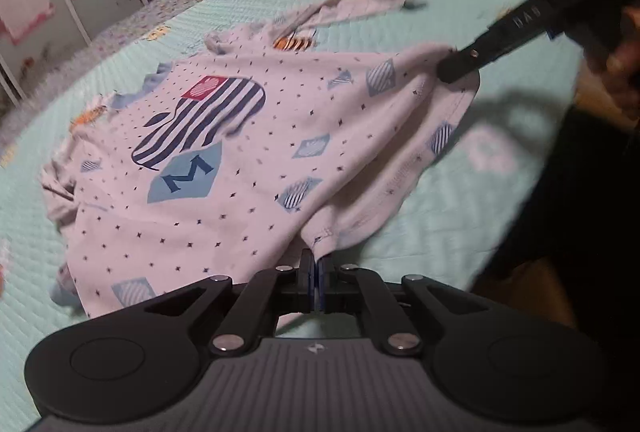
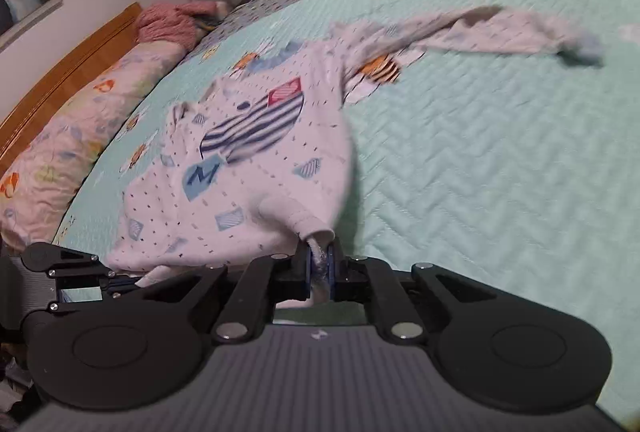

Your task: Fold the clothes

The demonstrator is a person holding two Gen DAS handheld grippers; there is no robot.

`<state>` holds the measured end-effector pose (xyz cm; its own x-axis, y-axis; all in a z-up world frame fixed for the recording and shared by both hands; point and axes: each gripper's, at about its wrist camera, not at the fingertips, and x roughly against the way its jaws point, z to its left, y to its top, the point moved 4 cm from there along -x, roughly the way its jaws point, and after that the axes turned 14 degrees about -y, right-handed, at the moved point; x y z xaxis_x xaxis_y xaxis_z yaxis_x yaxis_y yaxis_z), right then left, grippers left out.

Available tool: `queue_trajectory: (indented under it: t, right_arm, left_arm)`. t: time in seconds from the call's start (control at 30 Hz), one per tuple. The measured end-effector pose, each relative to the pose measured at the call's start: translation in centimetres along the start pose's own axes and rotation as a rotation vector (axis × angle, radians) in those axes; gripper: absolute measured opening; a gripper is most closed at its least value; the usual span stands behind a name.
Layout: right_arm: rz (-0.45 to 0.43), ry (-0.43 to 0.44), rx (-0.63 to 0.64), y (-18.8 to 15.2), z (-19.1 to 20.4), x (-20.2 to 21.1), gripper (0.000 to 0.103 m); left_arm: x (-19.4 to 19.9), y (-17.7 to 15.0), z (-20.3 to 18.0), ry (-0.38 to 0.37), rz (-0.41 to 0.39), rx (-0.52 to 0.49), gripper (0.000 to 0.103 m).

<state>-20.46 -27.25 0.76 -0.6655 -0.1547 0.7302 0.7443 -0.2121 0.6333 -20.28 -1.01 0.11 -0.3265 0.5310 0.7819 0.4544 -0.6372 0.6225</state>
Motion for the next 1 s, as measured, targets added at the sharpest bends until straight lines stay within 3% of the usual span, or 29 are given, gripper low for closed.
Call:
queue_trajectory:
  t: [0.13,0.27,0.43,0.53,0.67,0.83,1.0]
  right_arm:
    - [0.017,-0.13,0.108,0.1,-0.5,0.4,0.009]
    - [0.055,-0.177,0.17,-1.1,-0.6,-1.6,0.009]
    - [0.022,-0.206,0.201,-1.8,-0.8,-0.9,0.016]
    - [0.009,-0.23,0.267,-2.6,-0.7,-0.3,0.021]
    - [0.049,-0.18,0.213,-2.7,-1.4,0.7,0.026]
    - [0.011,-0.172,0.162,-1.9,-2.2,1.2,0.027]
    - [-0.008,-0.161,0.226,-1.4,-0.8,0.4,0.038]
  left_arm:
    - [-1.3,-1.2,-0.2,-0.028,0.086,-0.039,0.0]
    - [-1.6,-1.0,-0.7,-0.007,0.091,-0.065,0.001]
    - [-1.5,-1.3,-1.1,0.015,0.086,-0.103,0.002]
    - [-1.3,-1.2,-0.5,0.002,0.079,-0.069,0.002]
    - [-0.7,-1.2,0.3,-0.026,0.068,0.007,0.008]
    - [1.1,-1.7,0.5,-0.076,0.026,0.101,0.012]
    - [2.7,-2.8,1.7,-0.05,0.002,0.182,0.02]
